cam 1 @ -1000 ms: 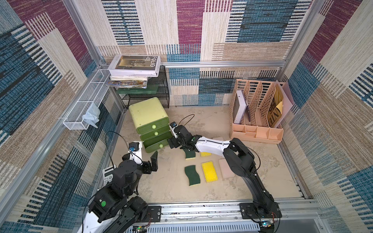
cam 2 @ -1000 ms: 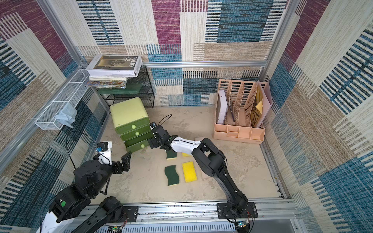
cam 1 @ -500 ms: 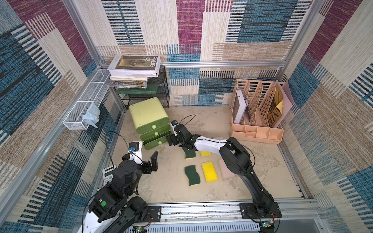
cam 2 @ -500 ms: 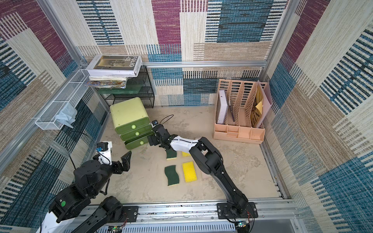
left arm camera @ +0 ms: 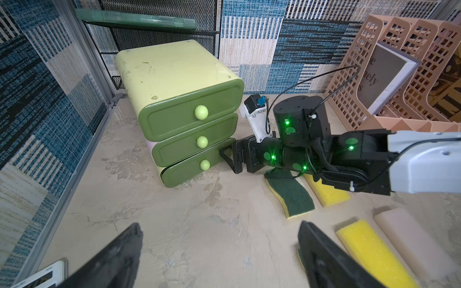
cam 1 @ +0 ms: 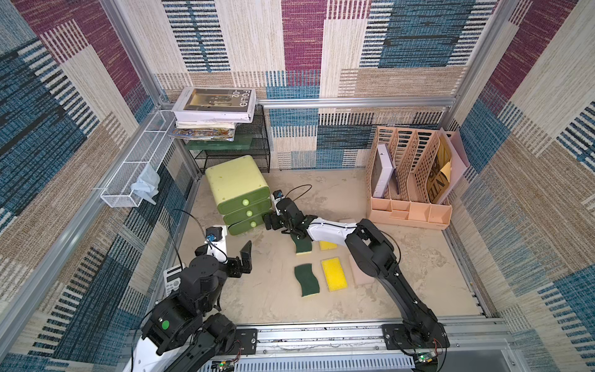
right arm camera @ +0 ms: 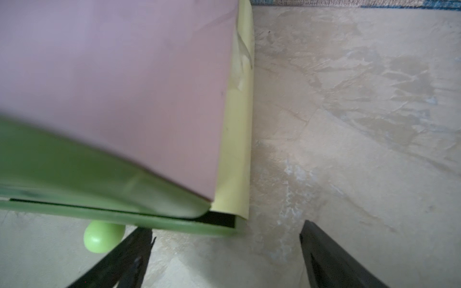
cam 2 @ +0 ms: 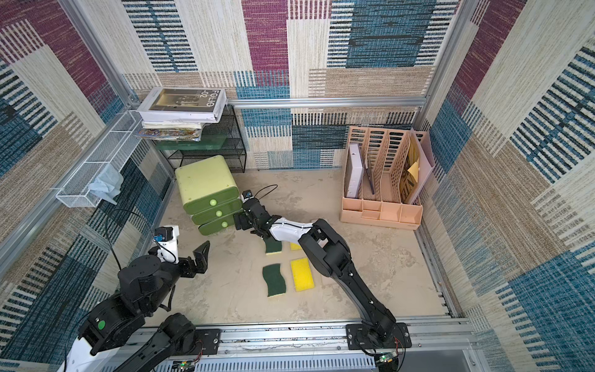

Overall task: Take the sponge out of the drawer
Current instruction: Close the drawer in the storage box, then reset both arms

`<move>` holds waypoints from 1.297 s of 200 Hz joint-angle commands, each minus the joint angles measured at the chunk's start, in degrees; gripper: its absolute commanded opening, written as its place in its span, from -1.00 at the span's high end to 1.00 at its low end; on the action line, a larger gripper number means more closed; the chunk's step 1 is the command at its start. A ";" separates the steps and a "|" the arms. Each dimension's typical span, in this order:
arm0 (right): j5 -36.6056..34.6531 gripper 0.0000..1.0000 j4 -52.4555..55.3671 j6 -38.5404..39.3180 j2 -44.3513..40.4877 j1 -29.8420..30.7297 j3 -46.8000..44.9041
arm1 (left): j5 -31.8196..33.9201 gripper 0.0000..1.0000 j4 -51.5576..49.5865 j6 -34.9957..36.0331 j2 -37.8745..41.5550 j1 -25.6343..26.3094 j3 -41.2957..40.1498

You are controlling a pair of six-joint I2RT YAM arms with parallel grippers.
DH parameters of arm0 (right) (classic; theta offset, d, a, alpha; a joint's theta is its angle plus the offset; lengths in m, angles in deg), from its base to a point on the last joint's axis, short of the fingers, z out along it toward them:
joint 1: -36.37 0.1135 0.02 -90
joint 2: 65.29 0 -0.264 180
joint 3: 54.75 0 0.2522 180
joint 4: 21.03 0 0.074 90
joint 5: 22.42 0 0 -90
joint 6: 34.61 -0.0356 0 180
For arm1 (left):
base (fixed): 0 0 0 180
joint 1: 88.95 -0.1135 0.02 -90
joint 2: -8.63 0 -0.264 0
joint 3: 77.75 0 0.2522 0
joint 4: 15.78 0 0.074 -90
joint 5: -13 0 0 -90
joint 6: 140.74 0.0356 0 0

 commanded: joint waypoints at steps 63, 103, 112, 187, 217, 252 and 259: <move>-0.71 -0.90 -8.53 1.49 -16.37 0.47 -17.28 | 2.62 -1.00 1.20 -1.84 -2.10 -0.08 -0.04; -2.96 -0.90 -11.25 3.49 -30.68 -0.38 -31.11 | 6.06 -1.00 -0.38 -10.98 -6.01 -0.08 -0.94; -3.36 -0.90 -11.81 3.76 -34.10 -0.86 -34.36 | 6.05 -0.99 0.06 -12.52 -7.01 -0.08 -1.65; -6.31 -0.93 -11.13 3.42 -61.07 -9.24 -56.76 | 10.25 -0.98 11.02 -17.79 -17.74 0.01 -7.40; -8.51 -0.99 -8.62 2.86 -71.07 -14.68 -64.22 | 16.75 -1.00 17.56 -15.14 -22.94 0.01 -9.83; -11.41 -0.91 -5.60 3.36 -81.25 -22.17 -71.65 | 23.62 -1.00 28.09 -5.71 -24.54 0.01 -13.93; -11.82 -0.91 -5.11 3.25 -83.00 -23.97 -72.80 | 24.46 -1.00 30.91 -3.14 -23.94 -0.04 -15.27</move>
